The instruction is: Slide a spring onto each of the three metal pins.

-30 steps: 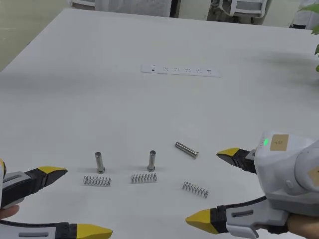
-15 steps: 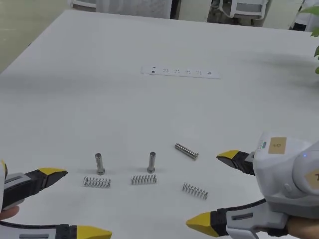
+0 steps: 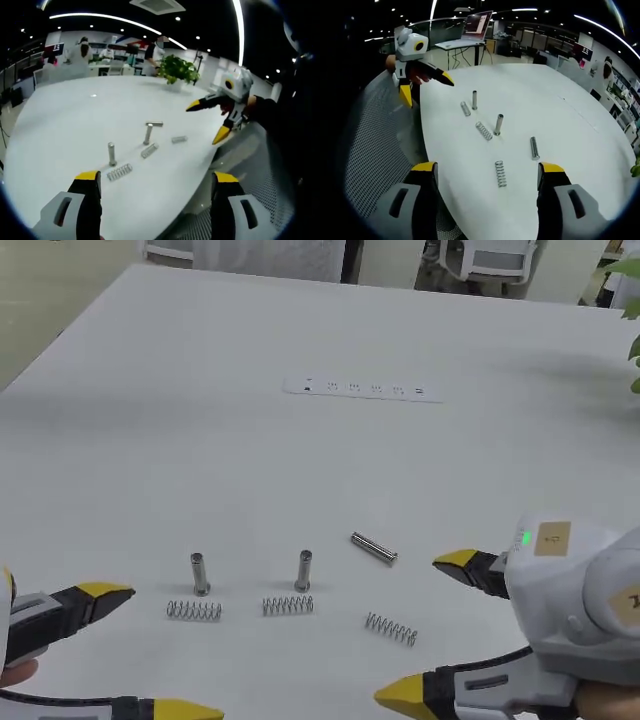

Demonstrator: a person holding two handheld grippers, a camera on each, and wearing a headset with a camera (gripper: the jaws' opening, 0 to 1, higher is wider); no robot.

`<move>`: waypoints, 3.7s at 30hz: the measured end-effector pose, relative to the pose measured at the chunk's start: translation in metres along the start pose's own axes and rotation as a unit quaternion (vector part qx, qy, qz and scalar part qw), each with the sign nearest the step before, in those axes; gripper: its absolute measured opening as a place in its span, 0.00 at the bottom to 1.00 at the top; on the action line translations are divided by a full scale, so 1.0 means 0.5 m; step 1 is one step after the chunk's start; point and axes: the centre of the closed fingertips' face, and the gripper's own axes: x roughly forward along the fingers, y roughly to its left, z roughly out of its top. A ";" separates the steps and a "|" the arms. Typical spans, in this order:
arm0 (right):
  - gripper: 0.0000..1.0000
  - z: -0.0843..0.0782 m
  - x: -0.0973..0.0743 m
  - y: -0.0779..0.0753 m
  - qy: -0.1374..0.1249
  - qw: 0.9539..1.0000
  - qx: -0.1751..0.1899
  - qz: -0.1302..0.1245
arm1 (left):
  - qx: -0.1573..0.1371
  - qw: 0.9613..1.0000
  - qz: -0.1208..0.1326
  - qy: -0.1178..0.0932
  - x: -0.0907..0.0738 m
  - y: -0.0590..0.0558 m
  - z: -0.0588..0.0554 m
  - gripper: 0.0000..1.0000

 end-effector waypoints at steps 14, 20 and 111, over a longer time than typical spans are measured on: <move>0.81 -0.001 -0.002 0.000 0.002 1.000 0.001 0.000 | 0.000 1.000 0.001 0.001 -0.001 0.001 -0.001 0.88; 0.81 0.002 -0.004 -0.001 0.002 1.000 -0.001 -0.001 | 0.000 1.000 0.003 -0.001 -0.001 0.003 0.000 0.88; 0.13 0.002 0.214 -0.225 0.125 0.992 -0.001 -0.010 | -0.005 1.000 0.016 0.001 -0.004 0.017 -0.003 0.85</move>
